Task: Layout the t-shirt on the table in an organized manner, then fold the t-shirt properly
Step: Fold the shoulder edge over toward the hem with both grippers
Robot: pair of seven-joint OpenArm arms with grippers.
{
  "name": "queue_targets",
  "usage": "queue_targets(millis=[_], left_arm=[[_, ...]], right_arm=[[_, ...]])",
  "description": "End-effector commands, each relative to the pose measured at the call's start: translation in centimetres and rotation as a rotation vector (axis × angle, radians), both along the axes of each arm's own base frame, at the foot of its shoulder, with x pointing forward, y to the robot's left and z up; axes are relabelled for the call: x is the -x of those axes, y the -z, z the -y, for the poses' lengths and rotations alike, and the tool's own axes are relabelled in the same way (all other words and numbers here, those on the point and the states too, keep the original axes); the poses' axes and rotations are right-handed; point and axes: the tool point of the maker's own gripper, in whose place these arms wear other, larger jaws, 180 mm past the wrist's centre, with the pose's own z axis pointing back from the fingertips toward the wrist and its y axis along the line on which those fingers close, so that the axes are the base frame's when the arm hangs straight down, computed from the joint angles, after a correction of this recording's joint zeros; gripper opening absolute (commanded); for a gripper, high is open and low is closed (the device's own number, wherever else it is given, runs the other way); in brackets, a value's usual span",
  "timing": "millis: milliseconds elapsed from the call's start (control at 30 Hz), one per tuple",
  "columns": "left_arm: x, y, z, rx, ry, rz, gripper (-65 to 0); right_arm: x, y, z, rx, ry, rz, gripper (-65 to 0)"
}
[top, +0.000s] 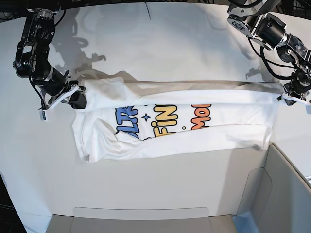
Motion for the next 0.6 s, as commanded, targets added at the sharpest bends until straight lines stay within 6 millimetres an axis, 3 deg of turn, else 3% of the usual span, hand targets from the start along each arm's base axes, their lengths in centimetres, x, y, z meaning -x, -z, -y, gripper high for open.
queue_targets(millis=[0,267,567], left_arm=[[-1.3,-1.8,-0.9,-0.024,-0.003,0.061,-65.0],[-4.5,-2.0,1.2,-0.048,0.090,0.117,-65.0],[-4.7,-2.3,1.0,-0.055,0.085,0.132,-65.0]], right_arm=[[-0.9,-1.2,0.5,0.017,0.008,0.051,-65.0],[-1.9,-1.0,0.7,0.049,-0.018,0.068,-65.0],[-3.4,-2.5,1.3,0.074,-0.013,0.111,-65.0]])
